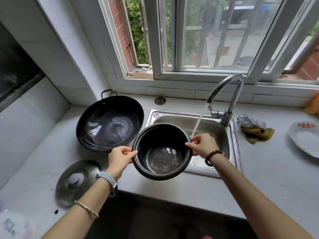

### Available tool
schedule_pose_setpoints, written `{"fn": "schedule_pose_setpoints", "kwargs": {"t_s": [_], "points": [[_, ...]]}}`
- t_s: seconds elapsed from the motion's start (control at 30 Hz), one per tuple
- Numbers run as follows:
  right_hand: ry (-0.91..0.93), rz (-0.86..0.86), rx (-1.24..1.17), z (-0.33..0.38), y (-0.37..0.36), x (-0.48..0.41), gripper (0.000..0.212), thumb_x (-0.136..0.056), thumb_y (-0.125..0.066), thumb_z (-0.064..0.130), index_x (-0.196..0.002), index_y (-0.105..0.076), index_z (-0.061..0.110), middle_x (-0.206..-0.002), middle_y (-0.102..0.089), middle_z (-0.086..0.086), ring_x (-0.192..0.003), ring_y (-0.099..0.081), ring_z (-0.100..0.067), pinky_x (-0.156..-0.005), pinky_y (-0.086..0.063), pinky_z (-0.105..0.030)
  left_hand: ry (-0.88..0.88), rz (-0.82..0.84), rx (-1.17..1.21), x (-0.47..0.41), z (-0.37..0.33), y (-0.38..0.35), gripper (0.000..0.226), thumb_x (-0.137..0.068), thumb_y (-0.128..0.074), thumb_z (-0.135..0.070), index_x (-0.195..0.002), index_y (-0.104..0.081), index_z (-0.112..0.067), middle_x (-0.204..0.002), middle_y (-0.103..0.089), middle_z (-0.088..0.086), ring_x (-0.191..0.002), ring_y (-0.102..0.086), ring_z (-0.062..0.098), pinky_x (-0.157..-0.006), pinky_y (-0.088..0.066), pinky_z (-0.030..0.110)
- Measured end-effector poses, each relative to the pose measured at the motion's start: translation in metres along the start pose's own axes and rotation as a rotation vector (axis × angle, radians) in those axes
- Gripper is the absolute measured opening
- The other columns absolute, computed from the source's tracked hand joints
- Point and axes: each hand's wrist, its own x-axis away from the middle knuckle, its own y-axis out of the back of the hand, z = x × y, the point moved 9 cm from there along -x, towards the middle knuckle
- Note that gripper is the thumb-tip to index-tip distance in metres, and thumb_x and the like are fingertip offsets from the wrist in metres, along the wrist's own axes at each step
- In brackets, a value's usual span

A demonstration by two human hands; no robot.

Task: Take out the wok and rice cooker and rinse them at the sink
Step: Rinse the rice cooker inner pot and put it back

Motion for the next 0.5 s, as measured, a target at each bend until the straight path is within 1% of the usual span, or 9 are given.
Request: {"fn": "schedule_pose_setpoints", "kwargs": {"t_s": [0.03, 0.07, 0.13, 0.23, 0.37, 0.43, 0.5], "points": [[-0.04, 0.037, -0.001, -0.011, -0.008, 0.002, 0.024, -0.079, -0.077, 0.011, -0.095, -0.066, -0.004, -0.083, -0.069, -0.015, -0.049, -0.067, -0.012, -0.049, -0.057, -0.027, 0.031, 0.006, -0.035, 0.004, 0.011, -0.002, 0.018, -0.077, -0.079, -0.005, -0.091, -0.067, -0.003, -0.078, -0.066, 0.01, -0.069, -0.064, 0.017, -0.059, -0.056, 0.022], [-0.063, 0.062, 0.009, -0.019, -0.015, 0.005, 0.024, -0.079, -0.077, 0.01, -0.095, -0.066, -0.004, -0.085, -0.069, -0.016, -0.049, -0.067, -0.012, -0.048, -0.057, -0.026, 0.058, 0.008, -0.059, 0.007, 0.021, -0.003, 0.017, -0.077, -0.079, -0.004, -0.09, -0.067, -0.003, -0.079, -0.066, 0.01, -0.069, -0.064, 0.017, -0.061, -0.056, 0.024], [-0.089, 0.078, 0.042, -0.035, -0.024, 0.006, 0.026, -0.077, -0.078, 0.012, -0.096, -0.066, -0.002, -0.086, -0.069, -0.017, -0.061, -0.07, -0.021, -0.053, -0.06, -0.033, 0.101, 0.009, -0.078, 0.011, 0.039, -0.005, 0.018, -0.076, -0.079, -0.002, -0.089, -0.068, -0.002, -0.078, -0.067, 0.01, -0.071, -0.066, 0.02, -0.067, -0.058, 0.031], [-0.126, 0.074, 0.026, -0.051, -0.029, 0.009, 0.026, -0.078, -0.078, 0.013, -0.098, -0.065, 0.002, -0.087, -0.07, -0.017, -0.067, -0.071, -0.026, -0.055, -0.06, -0.033, 0.121, 0.013, -0.097, 0.014, 0.053, -0.012, 0.021, -0.076, -0.078, -0.001, -0.094, -0.067, 0.002, -0.08, -0.067, 0.012, -0.075, -0.067, 0.023, -0.074, -0.06, 0.036], [-0.129, 0.049, 0.059, -0.065, -0.031, 0.004, 0.024, -0.075, -0.078, 0.023, -0.093, -0.068, 0.011, -0.079, -0.073, -0.008, -0.075, -0.071, -0.024, -0.077, -0.058, -0.044, 0.149, 0.029, -0.087, 0.016, 0.058, -0.022, 0.023, -0.08, -0.074, -0.001, -0.101, -0.065, 0.002, -0.084, -0.065, 0.011, -0.078, -0.066, 0.022, -0.075, -0.058, 0.034], [-0.136, 0.046, 0.061, -0.069, -0.032, 0.002, 0.021, -0.076, -0.077, 0.023, -0.093, -0.069, 0.012, -0.078, -0.073, -0.007, -0.075, -0.071, -0.023, -0.079, -0.058, -0.044, 0.136, 0.026, -0.106, 0.016, 0.056, -0.024, 0.025, -0.081, -0.074, -0.002, -0.104, -0.065, 0.002, -0.086, -0.065, 0.011, -0.08, -0.067, 0.022, -0.075, -0.059, 0.034], [-0.148, 0.042, 0.06, -0.068, -0.031, 0.005, 0.019, -0.079, -0.075, 0.021, -0.094, -0.069, 0.011, -0.079, -0.073, -0.007, -0.073, -0.071, -0.023, -0.079, -0.058, -0.042, 0.124, 0.025, -0.128, 0.016, 0.054, -0.025, 0.024, -0.081, -0.074, -0.003, -0.103, -0.065, 0.0, -0.087, -0.065, 0.011, -0.079, -0.066, 0.02, -0.07, -0.058, 0.029]]}}
